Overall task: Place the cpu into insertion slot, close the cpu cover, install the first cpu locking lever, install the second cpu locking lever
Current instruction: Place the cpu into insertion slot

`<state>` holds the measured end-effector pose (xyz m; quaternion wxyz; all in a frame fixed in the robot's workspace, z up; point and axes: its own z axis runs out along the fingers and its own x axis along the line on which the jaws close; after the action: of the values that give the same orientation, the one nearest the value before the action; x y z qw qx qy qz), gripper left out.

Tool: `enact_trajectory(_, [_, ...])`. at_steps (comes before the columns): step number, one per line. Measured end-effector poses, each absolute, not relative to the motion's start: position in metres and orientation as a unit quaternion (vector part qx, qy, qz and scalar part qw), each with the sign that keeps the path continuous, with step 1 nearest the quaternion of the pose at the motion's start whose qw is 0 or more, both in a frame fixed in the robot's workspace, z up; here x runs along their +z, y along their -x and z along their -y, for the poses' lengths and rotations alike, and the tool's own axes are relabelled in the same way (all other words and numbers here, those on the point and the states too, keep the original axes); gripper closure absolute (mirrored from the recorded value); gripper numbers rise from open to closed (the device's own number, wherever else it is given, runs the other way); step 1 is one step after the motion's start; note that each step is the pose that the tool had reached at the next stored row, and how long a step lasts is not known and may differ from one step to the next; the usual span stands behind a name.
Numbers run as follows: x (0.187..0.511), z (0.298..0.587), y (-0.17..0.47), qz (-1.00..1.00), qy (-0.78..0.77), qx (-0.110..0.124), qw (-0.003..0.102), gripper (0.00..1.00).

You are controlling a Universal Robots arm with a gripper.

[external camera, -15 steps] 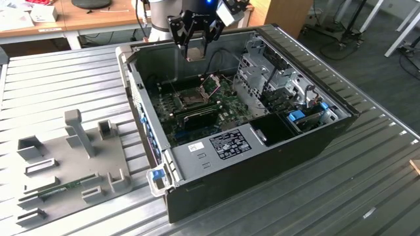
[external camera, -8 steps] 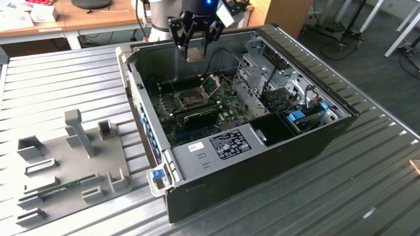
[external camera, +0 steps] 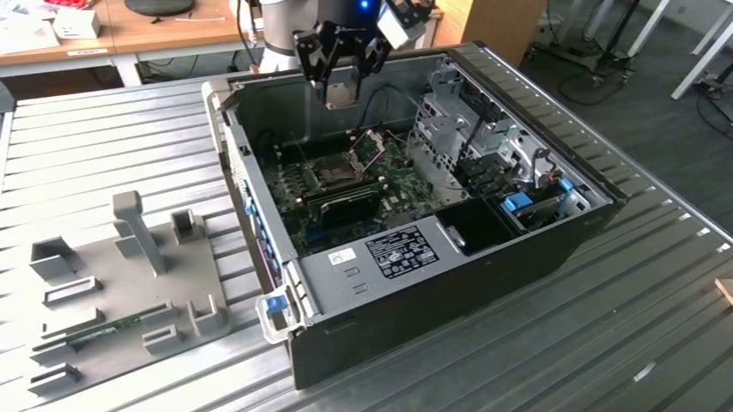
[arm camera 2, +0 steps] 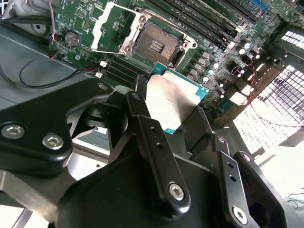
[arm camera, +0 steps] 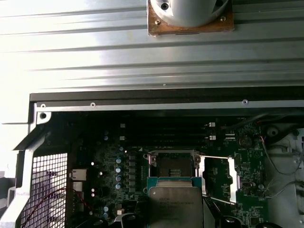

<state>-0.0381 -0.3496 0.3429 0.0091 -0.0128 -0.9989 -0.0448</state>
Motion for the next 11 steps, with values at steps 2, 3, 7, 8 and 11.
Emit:
enact_trajectory(2, [0.3425, 0.3496, 0.0381, 0.999, 0.013, -0.045, 0.009, 0.46])
enact_trajectory(3, [0.3419, 0.3496, 0.0381, 0.999, 0.013, -0.045, 0.009, 0.46])
enact_trajectory(7, [0.3411, 0.3495, 0.0381, 0.999, 0.013, -0.045, 0.009, 0.46])
enact_trajectory(8, [0.3408, 0.3496, 0.0381, 0.999, 0.013, -0.045, 0.009, 0.46])
enact_trajectory(11, [0.3404, 0.3496, 0.0381, 0.999, 0.013, -0.045, 0.009, 0.46])
